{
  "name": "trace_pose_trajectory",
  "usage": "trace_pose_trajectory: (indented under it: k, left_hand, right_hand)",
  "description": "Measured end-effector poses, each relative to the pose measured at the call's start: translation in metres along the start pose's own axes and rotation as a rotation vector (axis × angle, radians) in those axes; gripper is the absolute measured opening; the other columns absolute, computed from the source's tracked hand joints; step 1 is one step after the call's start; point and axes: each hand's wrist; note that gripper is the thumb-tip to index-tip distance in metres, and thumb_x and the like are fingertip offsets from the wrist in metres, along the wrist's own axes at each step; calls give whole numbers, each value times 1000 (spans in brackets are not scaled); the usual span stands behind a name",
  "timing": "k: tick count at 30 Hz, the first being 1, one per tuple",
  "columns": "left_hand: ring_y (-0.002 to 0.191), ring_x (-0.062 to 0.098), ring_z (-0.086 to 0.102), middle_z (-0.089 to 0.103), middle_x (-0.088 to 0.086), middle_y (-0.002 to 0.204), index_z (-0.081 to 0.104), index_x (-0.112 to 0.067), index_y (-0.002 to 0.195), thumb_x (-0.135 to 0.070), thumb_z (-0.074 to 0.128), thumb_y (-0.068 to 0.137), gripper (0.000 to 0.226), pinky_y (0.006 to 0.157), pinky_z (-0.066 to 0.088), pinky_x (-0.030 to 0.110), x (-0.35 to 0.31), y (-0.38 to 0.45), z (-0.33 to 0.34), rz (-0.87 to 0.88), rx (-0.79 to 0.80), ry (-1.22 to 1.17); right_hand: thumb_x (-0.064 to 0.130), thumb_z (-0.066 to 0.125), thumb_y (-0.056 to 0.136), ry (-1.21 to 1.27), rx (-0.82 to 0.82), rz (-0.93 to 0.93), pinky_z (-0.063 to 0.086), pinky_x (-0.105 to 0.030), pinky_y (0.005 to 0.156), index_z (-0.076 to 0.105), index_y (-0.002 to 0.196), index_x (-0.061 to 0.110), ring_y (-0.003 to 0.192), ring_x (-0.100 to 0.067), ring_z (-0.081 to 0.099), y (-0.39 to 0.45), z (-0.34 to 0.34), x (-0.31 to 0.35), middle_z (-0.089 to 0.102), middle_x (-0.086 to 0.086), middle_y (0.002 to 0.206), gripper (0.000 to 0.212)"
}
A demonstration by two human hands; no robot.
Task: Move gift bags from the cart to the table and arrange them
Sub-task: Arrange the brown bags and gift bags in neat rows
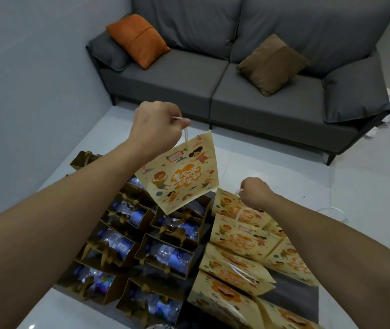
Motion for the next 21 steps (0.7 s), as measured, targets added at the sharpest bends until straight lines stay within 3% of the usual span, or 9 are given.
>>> trace_pose_trajectory:
  k: [3,6,10,12,17,21]
  left_hand:
    - [60,13,57,64,-1,66,75,-13,87,-38,68,94,28,62,39,29,-3,-2,-2,16,-5,7]
    - [64,18,61,68,2,71,75,-10,87,-37,68,95,29,63,47,33,-11,-3,-4,34,-2,-9]
    - [64,13,59,67,-1,68,76,-12,87,-38,67,95,29,65,38,28,-29,-5,-10,69,-11,4]
    - [64,10,57,63,-5,65,75,-15,87,-39,66,95,27,64,36,27,-40,-5,-18,79,-11,16]
    - [55,5,44,50,-11,56,70,-17,78,-38,68,94,26,54,29,26,-75,-9,-44,147,-62,-28]
    - [53,7,44,52,-7,56,71,-10,77,-36,68,94,31,52,30,25,-115,-13,-61,277,-99,-49]
  right_hand:
    - [8,54,93,11,-9,-15,59,-36,80,69,106,5,91,-27,66,-4,-2,-3,69,-12,106,21]
    - [13,55,95,33,-40,-25,57,-38,90,67,119,6,107,-28,65,-11,-10,-7,67,-10,120,27]
    - [16,57,95,65,-100,-43,47,-28,88,58,138,12,122,-25,58,-24,-27,-13,60,-6,139,43]
    - [20,58,97,96,-136,-68,45,-30,94,54,142,13,129,-25,53,-34,-39,-14,56,-6,144,46]
    - [30,67,93,245,-244,-119,47,-38,99,42,151,19,129,-28,53,-65,-71,-7,52,-7,146,64]
    - [21,75,86,450,-333,-177,52,-40,97,42,149,24,122,-23,55,-99,-96,-8,55,-4,138,72]
Point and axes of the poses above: each hand's wrist, its own y-axis towards the middle knuckle, its own z-axis out of the palm, x = y × z
